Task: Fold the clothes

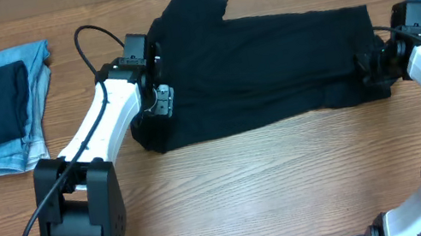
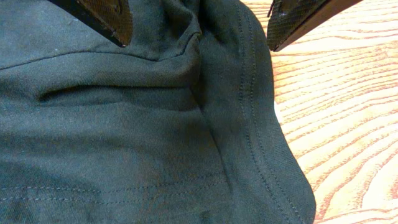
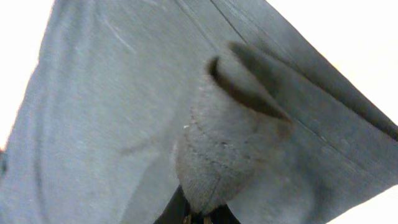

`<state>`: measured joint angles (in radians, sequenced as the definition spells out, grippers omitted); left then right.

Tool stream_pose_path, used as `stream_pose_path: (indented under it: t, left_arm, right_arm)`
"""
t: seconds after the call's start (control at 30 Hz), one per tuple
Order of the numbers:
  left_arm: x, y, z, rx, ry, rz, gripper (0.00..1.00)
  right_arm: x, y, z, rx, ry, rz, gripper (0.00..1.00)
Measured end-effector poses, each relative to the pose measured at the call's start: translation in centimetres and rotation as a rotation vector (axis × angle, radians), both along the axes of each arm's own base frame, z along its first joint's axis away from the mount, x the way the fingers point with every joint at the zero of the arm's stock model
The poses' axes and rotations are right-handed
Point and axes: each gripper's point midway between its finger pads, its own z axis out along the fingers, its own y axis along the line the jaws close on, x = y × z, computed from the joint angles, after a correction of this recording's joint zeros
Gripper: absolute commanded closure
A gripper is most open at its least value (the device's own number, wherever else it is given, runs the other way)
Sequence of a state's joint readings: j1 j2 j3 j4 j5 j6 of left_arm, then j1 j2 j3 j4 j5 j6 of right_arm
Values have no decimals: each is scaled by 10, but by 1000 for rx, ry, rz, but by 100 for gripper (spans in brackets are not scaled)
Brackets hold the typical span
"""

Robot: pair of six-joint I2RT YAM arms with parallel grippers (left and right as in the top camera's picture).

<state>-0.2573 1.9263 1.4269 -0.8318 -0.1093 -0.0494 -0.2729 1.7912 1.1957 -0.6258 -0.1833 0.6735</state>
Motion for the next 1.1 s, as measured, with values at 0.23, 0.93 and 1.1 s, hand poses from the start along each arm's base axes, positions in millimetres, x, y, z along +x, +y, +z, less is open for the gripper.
stream_pose_path:
  t: [0.23,0.93,1.1]
  left_arm:
    - [-2,0,0,1,7,0,27]
    - [20,-17,57,-186,-40,105,18]
    - [15,-27,27,-272,68,188,19]
  right_arm:
    - [39,-1,20,-30,-170,-7,43]
    - [25,43,2,-167,-16,486,18]
    - [9,38,-5,-209,55,552,62]
